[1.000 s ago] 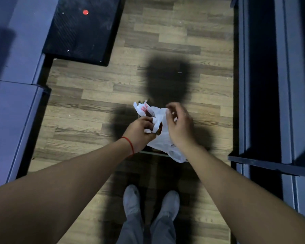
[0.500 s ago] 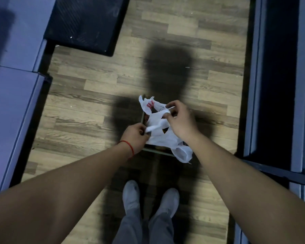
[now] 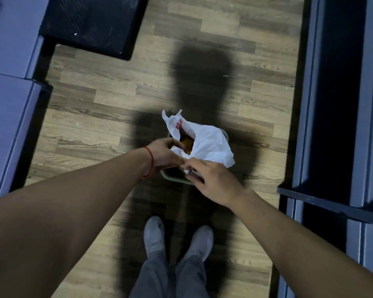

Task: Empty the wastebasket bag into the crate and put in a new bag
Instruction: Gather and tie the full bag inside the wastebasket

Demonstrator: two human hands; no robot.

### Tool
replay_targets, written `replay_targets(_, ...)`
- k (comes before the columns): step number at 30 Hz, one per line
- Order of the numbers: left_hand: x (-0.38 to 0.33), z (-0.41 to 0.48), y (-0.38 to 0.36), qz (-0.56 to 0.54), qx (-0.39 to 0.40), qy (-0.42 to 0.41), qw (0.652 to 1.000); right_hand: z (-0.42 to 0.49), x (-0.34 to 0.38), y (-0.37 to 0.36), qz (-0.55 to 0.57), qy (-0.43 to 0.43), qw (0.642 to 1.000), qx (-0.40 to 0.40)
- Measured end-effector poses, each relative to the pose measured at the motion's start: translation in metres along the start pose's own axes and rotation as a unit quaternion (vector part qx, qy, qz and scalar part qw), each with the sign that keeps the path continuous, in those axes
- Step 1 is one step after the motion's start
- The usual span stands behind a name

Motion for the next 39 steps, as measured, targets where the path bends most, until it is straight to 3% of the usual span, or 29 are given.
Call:
replay_targets(2,-0.004,-0.003,-0.005,0.048,0.008,-0.023,0.999,0.002,-0.004,0.011,0.000,-0.020,0.999,-0.040)
replay_targets(4,-0.006,-0.002,-0.008,0.093,0.018,-0.037,0.995,0.010,-0.019,0.026,0.053,-0.096,0.989,-0.094)
replay_targets(5,-0.006,-0.001,-0.007,0.132,0.016,-0.044,0.990,0.019,-0.028,0.026,0.075,-0.126,0.986,-0.081)
replay_targets(7,-0.005,0.004,-0.006,0.185,0.011,-0.059,0.981,0.043,-0.036,0.007,0.032,-0.125,0.990,0.061)
replay_targets(10,-0.012,0.007,-0.001,0.230,-0.019,-0.106,0.967,0.064,-0.053,-0.035,-0.059,-0.101,0.959,0.259)
replay_targets(13,-0.024,0.007,-0.004,0.301,-0.048,-0.188,0.934,0.065,-0.079,-0.055,-0.056,-0.167,0.932,0.317)
replay_targets(16,-0.027,0.008,-0.012,0.360,-0.084,-0.238,0.898,0.062,-0.081,-0.061,-0.053,-0.174,0.918,0.351)
replay_targets(19,-0.026,0.011,-0.015,0.399,-0.131,-0.284,0.862,0.063,-0.080,-0.063,-0.001,-0.194,0.911,0.364)
replay_targets(21,-0.022,0.014,-0.013,0.387,-0.153,-0.295,0.860,0.062,-0.083,-0.065,0.035,-0.206,0.903,0.377)
replay_targets(24,-0.012,0.020,-0.004,0.280,-0.167,-0.268,0.907,0.058,-0.092,-0.068,0.086,-0.241,0.889,0.380)
replay_targets(28,0.003,0.033,0.009,0.169,-0.138,-0.195,0.956,0.063,-0.108,-0.057,0.162,-0.312,0.900,0.258)
replay_targets(30,0.007,0.040,0.008,0.198,-0.108,-0.169,0.959,0.065,-0.104,-0.047,0.122,-0.269,0.923,0.246)
replay_targets(33,0.001,0.042,0.006,0.206,-0.080,-0.181,0.958,0.061,-0.087,-0.042,-0.067,-0.156,0.937,0.306)
replay_targets(35,-0.005,0.040,-0.001,0.264,-0.051,-0.187,0.945,0.066,-0.082,-0.041,-0.149,-0.107,0.938,0.293)
replay_targets(39,-0.014,0.039,-0.013,0.414,-0.056,-0.179,0.891,0.067,-0.090,-0.038,-0.053,-0.172,0.945,0.275)
Point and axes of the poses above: each hand's wrist, its own z-axis towards the middle knuckle, its own y-axis out of the back of the hand, x = y × z, the point moved 9 cm from there along z, towards the middle knuckle, and after that the axes turned 11 degrees about -z, right-handed, at the moved point
